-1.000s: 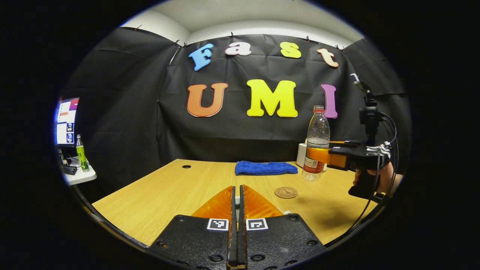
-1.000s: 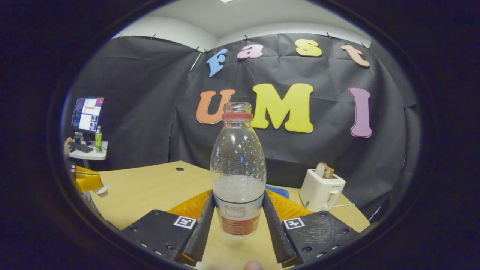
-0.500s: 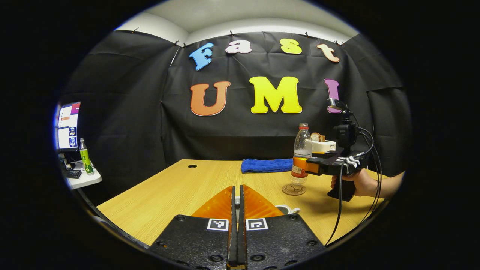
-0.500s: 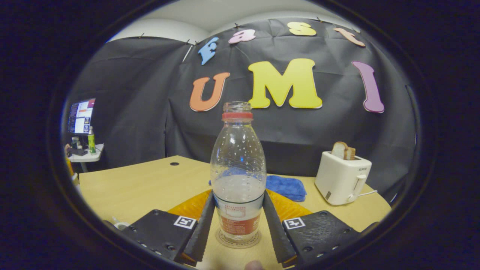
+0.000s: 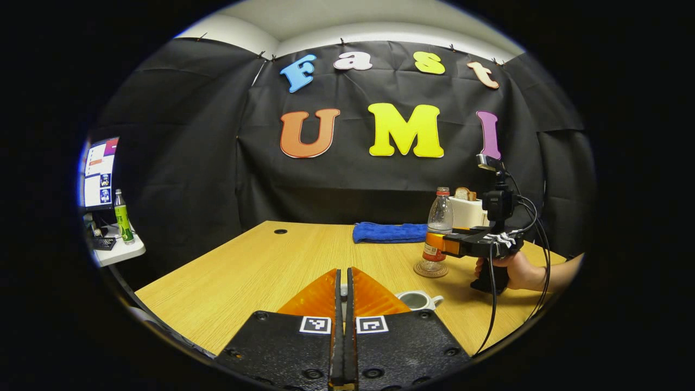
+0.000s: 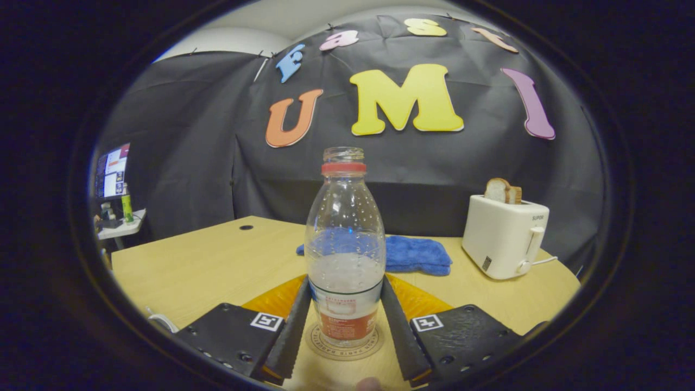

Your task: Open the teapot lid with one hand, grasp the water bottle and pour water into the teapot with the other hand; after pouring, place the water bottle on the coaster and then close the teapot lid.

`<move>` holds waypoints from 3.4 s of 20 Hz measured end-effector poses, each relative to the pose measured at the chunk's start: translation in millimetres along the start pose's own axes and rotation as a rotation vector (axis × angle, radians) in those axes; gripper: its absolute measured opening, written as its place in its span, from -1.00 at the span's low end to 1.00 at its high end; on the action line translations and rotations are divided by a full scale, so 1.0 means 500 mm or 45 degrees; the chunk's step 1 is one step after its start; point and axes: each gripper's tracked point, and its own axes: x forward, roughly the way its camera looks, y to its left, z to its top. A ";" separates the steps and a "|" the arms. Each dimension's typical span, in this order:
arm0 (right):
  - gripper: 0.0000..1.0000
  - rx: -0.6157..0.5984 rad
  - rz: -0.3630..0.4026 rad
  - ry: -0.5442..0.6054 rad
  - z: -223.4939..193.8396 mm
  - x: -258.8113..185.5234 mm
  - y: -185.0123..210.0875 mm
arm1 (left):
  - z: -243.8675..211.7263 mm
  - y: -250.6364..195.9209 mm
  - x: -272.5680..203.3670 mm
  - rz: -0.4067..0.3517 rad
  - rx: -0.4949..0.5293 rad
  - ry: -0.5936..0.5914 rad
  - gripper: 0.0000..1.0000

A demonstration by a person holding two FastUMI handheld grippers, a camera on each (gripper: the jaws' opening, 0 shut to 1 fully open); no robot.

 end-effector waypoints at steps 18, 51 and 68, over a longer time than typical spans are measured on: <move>0.87 0.119 0.002 -0.069 0.031 -0.237 -0.005 | 0.025 -0.076 -0.003 -0.055 -0.014 -0.038 -0.94; 0.88 0.057 -0.336 -0.166 -0.039 -0.511 -0.224 | -0.107 -0.185 0.120 -0.072 -0.027 0.088 -0.93; 0.87 0.032 -0.398 -0.364 0.078 -0.680 -0.199 | 0.131 -0.295 -0.085 0.016 0.044 -0.208 0.92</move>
